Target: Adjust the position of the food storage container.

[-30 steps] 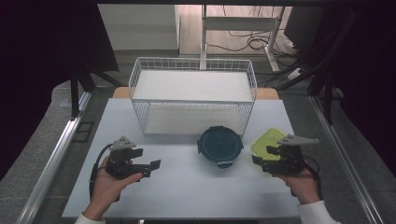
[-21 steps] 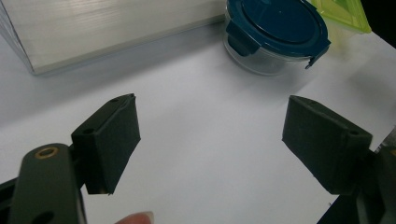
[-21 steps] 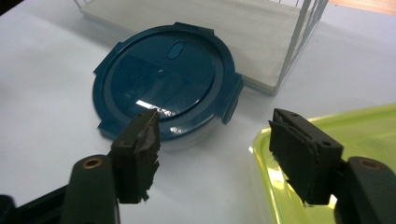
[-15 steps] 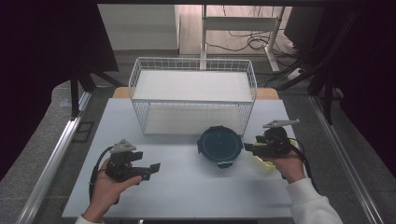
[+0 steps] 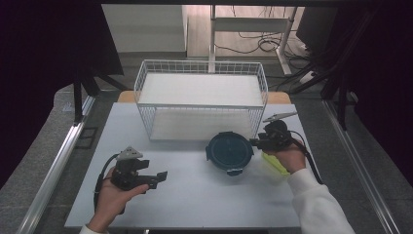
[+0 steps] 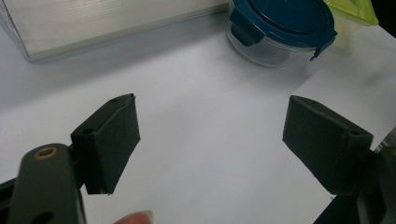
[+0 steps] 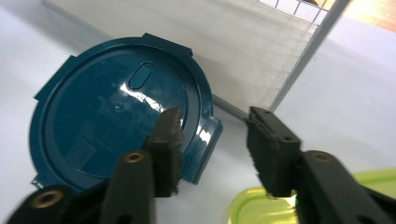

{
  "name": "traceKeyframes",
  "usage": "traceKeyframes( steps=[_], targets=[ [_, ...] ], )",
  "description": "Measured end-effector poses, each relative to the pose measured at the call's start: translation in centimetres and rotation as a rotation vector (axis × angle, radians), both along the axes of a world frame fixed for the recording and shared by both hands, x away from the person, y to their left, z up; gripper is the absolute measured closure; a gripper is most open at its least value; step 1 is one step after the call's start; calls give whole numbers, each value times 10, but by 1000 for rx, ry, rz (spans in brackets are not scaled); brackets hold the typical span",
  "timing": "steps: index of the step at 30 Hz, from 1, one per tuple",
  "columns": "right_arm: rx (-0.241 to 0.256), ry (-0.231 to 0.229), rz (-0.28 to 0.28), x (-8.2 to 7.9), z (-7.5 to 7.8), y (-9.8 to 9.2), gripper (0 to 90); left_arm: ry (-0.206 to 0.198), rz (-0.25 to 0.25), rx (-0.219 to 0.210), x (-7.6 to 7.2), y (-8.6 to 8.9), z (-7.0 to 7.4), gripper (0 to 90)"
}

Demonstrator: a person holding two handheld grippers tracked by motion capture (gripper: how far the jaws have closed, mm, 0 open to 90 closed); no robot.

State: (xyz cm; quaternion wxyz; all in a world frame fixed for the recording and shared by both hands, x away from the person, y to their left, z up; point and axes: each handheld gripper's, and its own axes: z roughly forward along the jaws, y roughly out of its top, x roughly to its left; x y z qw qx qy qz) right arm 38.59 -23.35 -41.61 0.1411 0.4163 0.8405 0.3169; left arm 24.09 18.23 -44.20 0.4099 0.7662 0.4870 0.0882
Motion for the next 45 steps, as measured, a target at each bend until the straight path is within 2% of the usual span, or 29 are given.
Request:
traceKeyframes(
  steps=[2,5,6,11,14,15,24,29,32,45],
  targets=[
    [-37,-8,17,9,1,5,657,0,-3,3,0,0,0,181],
    [-52,-15,28,13,1,7,710,2,-3,3,1,0,-1,182],
    [-75,-22,34,18,1,10,759,3,-5,5,1,1,-1,182],
    [-114,-29,46,25,-1,17,832,5,-1,5,1,2,-3,181],
    [-124,-26,54,31,-5,20,872,-2,11,4,1,3,-2,182],
    [-142,-27,65,35,-9,22,882,-2,11,2,0,4,-2,184],
    [-242,-60,125,41,-27,35,884,4,14,-3,1,4,-4,185],
    [-262,-64,143,43,-32,39,884,11,9,3,2,3,-6,185],
    [-292,-64,157,45,-38,42,887,13,11,3,3,4,-7,186],
    [-292,-72,180,39,-39,47,890,22,5,5,5,2,-9,186]
  ],
)
